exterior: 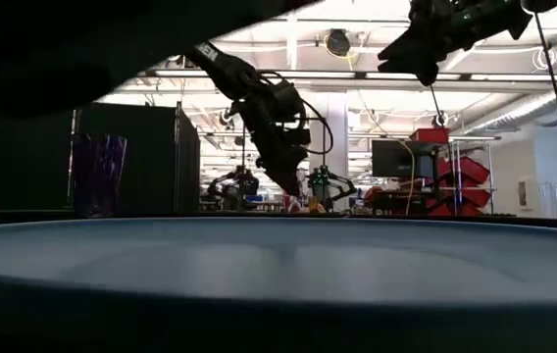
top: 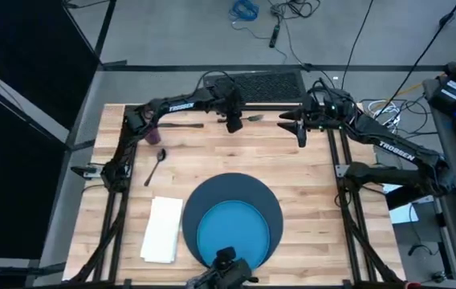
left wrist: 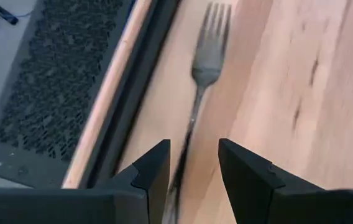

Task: Set table place
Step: Put the fork on the white table napkin

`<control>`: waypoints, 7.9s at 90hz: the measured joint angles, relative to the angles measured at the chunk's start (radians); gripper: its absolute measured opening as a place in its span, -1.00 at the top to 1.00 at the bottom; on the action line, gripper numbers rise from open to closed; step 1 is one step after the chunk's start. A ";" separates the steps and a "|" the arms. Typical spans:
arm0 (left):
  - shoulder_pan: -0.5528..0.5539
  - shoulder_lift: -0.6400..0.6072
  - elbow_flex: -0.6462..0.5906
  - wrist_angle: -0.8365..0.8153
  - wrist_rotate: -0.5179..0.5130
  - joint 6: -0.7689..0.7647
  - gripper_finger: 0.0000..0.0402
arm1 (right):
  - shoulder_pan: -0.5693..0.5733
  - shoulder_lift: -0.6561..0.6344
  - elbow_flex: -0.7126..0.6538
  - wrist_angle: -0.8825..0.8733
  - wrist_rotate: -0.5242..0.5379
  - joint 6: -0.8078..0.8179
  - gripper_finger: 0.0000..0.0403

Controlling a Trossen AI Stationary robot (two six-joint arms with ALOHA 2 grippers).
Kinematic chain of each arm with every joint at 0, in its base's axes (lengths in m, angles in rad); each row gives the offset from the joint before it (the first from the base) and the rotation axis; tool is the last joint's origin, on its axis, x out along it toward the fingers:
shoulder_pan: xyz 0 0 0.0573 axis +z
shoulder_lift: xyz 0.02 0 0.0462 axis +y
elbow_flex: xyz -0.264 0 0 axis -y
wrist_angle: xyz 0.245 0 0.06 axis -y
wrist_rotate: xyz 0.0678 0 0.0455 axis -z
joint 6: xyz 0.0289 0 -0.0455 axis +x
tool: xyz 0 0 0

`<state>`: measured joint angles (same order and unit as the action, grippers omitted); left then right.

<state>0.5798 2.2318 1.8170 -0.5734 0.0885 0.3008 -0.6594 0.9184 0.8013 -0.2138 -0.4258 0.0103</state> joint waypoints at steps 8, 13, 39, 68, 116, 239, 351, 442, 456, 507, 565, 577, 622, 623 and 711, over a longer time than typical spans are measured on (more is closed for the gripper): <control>-0.001 0.008 0.020 -0.021 0.050 -0.006 0.39 | 0.000 0.000 0.000 0.000 0.000 -0.002 0.26; -0.001 0.007 0.026 -0.030 0.077 -0.006 0.39 | 0.000 0.000 0.000 0.000 0.000 -0.004 0.26; 0.047 0.025 0.119 -0.122 0.203 -0.109 0.39 | 0.000 0.000 0.000 0.039 0.000 -0.005 0.26; 0.096 0.105 0.176 -0.216 0.213 -0.156 0.39 | 0.000 0.000 0.001 0.099 -0.078 0.007 0.26; 0.055 0.105 0.177 -0.213 0.145 -0.086 0.39 | 0.000 0.000 0.001 0.129 -0.078 0.012 0.26; 0.085 0.140 0.182 -0.356 0.048 -0.074 0.39 | 0.027 0.000 0.002 0.143 -0.105 0.013 0.26; 0.104 0.155 0.220 -0.584 0.003 0.089 0.39 | 0.040 0.000 0.002 0.188 -0.105 0.004 0.26; 0.032 0.153 0.276 -0.366 -0.012 0.387 0.57 | 0.040 0.000 0.002 0.188 -0.106 0.001 0.26; 0.027 0.186 0.300 -0.377 -0.011 0.371 0.57 | 0.040 0.000 0.002 0.189 -0.106 0.002 0.26; 0.034 0.280 0.483 -0.468 -0.017 0.356 0.57 | 0.040 0.000 0.002 0.194 -0.108 0.004 0.26; 0.070 0.301 0.484 -0.438 0.087 0.280 0.57 | 0.060 0.000 0.002 0.212 -0.131 0.009 0.26; 0.070 0.310 0.484 -0.436 0.122 0.254 0.57 | 0.060 0.000 0.002 0.219 -0.131 0.011 0.26; 0.083 0.318 0.483 -0.442 0.161 0.196 0.57 | 0.060 0.000 0.002 0.225 -0.131 0.012 0.26; 0.083 0.318 0.483 -0.443 0.161 0.194 0.57 | 0.060 0.000 0.002 0.225 -0.131 0.012 0.26; 0.094 0.318 0.483 -0.488 0.146 0.202 1.00 | 0.060 0.000 0.002 0.241 -0.157 0.012 0.26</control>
<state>0.6743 2.5496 2.3001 -1.0614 0.2344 0.5029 -0.5991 0.9188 0.8028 0.0273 -0.5826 0.0223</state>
